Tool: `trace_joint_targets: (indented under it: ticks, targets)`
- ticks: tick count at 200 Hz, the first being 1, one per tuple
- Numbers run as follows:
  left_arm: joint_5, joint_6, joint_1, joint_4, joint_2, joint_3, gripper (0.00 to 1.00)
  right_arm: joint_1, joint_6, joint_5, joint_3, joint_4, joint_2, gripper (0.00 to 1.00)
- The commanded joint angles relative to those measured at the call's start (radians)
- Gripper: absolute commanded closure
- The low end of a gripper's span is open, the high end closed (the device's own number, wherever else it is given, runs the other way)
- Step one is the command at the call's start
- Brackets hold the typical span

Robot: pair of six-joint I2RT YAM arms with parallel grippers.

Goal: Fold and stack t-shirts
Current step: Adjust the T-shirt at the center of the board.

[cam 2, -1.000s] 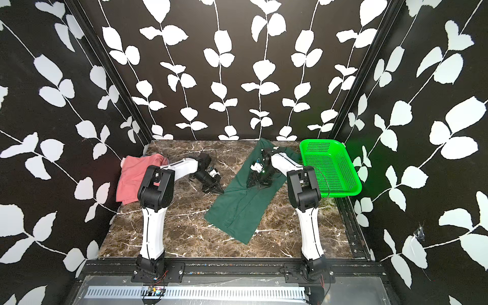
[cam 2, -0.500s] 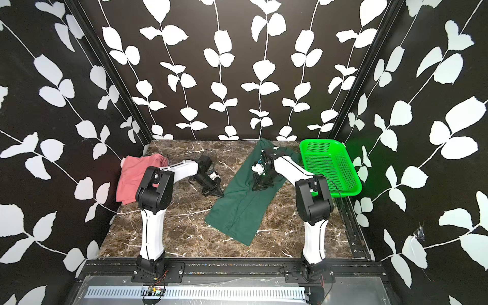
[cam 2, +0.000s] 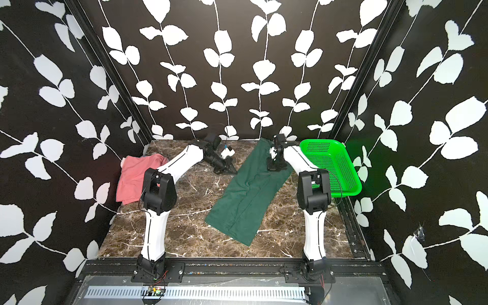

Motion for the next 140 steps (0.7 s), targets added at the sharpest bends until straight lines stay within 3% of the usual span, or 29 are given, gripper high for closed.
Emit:
trace_joint_targets:
  ticks: [1,19,32,54,91,116,140]
  targets:
    - [-0.037,0.017,0.018,-0.046,0.088,0.084,1.00,-0.013,-0.017,0.129,0.048,0.009,0.045,1.00]
    - [0.006,-0.063,0.013,0.066,0.172,0.103,1.00,-0.019,-0.004,0.269,-0.012,0.098,0.038,1.00]
    - [0.026,-0.114,0.001,0.100,0.242,0.142,1.00,-0.032,0.015,0.299,-0.041,0.148,0.038,1.00]
    - [-0.017,-0.179,-0.008,0.068,0.337,0.219,1.00,-0.044,0.041,0.263,-0.005,0.144,0.081,1.00]
    - [-0.016,-0.304,-0.009,0.177,0.315,0.116,1.00,-0.042,0.101,0.151,-0.022,0.169,0.122,1.00]
    - [-0.033,-0.264,-0.011,0.087,0.296,0.099,1.00,-0.041,0.140,0.113,-0.108,0.239,0.138,1.00]
    - [-0.068,-0.205,-0.012,0.019,0.218,-0.005,1.00,-0.027,0.173,0.065,-0.100,0.259,0.128,1.00]
